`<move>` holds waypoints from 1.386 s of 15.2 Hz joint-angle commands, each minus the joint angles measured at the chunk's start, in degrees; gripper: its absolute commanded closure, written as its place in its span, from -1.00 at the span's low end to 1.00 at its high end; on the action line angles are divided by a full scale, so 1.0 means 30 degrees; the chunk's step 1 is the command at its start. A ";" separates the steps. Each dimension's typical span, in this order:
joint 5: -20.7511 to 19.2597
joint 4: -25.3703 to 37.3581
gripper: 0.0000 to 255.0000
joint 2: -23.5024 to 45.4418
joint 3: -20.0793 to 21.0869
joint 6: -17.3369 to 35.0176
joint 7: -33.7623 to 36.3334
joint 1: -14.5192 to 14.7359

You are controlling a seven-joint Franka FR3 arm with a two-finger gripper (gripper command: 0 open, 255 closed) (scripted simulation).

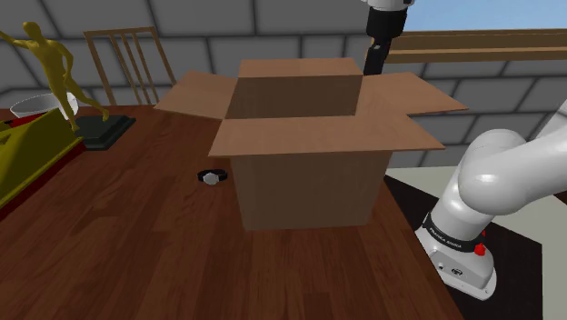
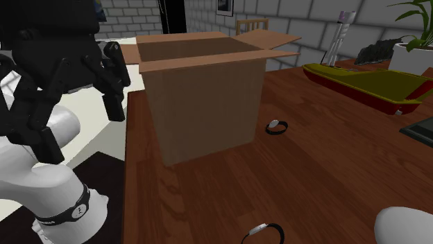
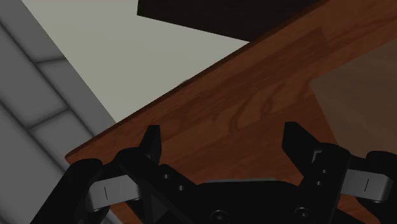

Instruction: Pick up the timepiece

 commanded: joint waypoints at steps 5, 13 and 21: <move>0.0777 0.0689 -1.00 0.2232 0.0647 0.1298 0.0141 0.0619; 0.1954 0.2898 -1.00 0.6903 0.1992 0.3378 0.0281 0.1727; 0.2498 0.6174 -1.00 1.1735 0.3400 0.4633 0.0418 0.2724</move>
